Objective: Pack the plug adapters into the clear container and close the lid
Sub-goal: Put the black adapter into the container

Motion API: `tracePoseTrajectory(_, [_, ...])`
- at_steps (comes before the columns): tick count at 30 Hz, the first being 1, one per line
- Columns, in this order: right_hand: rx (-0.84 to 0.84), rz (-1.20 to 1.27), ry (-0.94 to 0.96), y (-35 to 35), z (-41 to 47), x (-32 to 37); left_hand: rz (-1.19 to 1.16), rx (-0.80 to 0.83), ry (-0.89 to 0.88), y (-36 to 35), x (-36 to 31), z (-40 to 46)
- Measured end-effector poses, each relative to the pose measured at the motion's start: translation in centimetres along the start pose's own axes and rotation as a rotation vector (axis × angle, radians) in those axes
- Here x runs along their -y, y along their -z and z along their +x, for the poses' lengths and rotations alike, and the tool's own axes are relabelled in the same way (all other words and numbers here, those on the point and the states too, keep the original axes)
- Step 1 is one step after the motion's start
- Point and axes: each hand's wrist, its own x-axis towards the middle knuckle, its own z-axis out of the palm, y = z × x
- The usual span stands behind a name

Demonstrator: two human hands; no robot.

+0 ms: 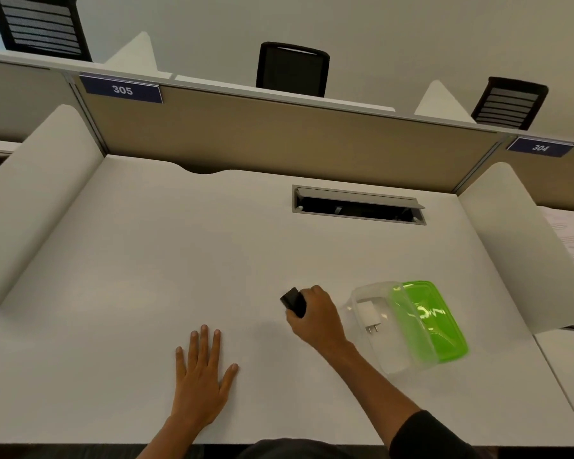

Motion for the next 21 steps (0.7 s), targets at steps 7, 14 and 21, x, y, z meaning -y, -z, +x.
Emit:
tracePoseTrajectory(7, [-0.294,0.021,-0.271,8.3,0.0,-7.2,-0.006,-0.026,-0.006,-0.1,-0.1,0.1])
tracePoseTrajectory(14, [-0.229,-0.096,-0.513,10.4,-1.7,-13.1,-0.001,-0.029,-0.004,-0.5,0.1,0.3])
tracePoseTrajectory(21, [-0.117,-0.163,-0.575,9.6,-1.7,-14.1,-0.004,-0.024,-0.001,-0.4,0.1,0.3])
